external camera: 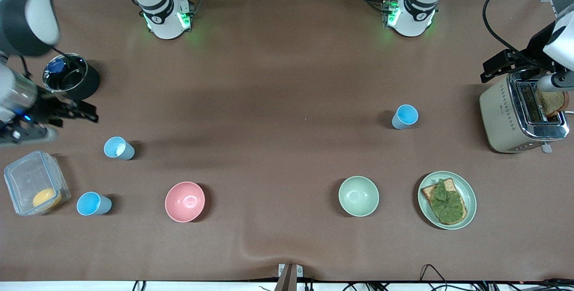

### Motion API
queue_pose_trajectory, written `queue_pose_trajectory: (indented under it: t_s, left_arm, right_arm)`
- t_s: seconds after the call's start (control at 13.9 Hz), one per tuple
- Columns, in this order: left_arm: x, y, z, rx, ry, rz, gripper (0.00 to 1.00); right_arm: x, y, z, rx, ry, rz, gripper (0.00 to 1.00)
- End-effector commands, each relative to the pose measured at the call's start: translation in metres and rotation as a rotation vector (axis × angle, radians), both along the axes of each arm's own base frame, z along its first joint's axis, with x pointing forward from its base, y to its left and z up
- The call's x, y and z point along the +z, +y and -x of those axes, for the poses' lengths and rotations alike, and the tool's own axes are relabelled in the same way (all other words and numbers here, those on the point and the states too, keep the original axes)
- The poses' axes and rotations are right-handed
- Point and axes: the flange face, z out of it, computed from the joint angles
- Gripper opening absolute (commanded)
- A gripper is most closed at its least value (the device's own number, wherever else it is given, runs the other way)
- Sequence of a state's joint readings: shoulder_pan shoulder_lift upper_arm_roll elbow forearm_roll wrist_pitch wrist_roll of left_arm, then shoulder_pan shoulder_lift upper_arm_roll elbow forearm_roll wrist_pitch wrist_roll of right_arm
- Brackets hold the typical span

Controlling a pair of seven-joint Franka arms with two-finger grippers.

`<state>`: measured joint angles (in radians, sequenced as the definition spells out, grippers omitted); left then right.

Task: Stack blue cups with both arms
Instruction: 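Reach the right gripper toward the blue cup holding white tissue, then close the right gripper on the tissue cup's rim and lift it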

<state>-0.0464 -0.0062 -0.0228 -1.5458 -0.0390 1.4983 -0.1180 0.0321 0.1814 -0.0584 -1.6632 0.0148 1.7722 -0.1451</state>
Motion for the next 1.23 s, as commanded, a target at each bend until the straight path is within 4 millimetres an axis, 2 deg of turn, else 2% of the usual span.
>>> queue_pose_trajectory:
  t_s: [0.0, 0.14, 0.22, 0.36, 0.65, 0.87, 1.08, 1.16]
  left_arm:
    - [0.006, 0.0, 0.003, -0.017, -0.013, 0.03, 1.0]
    - [0.005, 0.0, 0.003, -0.019, -0.011, 0.028, 1.0]
    - [0.005, 0.0, 0.003, -0.017, -0.011, 0.03, 1.0]
    - [0.005, 0.001, 0.003, -0.016, -0.01, 0.03, 1.0]
    - [0.005, 0.0, 0.003, -0.017, -0.01, 0.03, 1.0]
    - [0.005, 0.002, 0.003, -0.014, -0.011, 0.03, 1.0]
    - [0.005, 0.001, 0.003, -0.016, -0.01, 0.03, 1.0]
    - [0.005, 0.001, 0.003, -0.016, -0.01, 0.03, 1.0]
  right_arm:
    - [-0.059, -0.002, 0.002, -0.01, 0.014, 0.007, 1.0]
    - [-0.12, -0.012, 0.015, -0.021, -0.006, 0.015, 1.0]
    - [-0.141, -0.013, 0.023, -0.026, -0.026, 0.016, 1.0]
    - [-0.169, -0.018, 0.028, -0.041, -0.011, 0.012, 0.97]
    - [-0.207, -0.019, 0.026, -0.104, 0.026, 0.02, 0.85]
    - [-0.234, -0.023, 0.018, -0.095, -0.012, 0.034, 0.8]
    - [-0.25, -0.03, 0.016, -0.107, -0.017, 0.037, 0.73]
    - [-0.25, -0.03, 0.015, -0.107, -0.017, 0.037, 0.69]
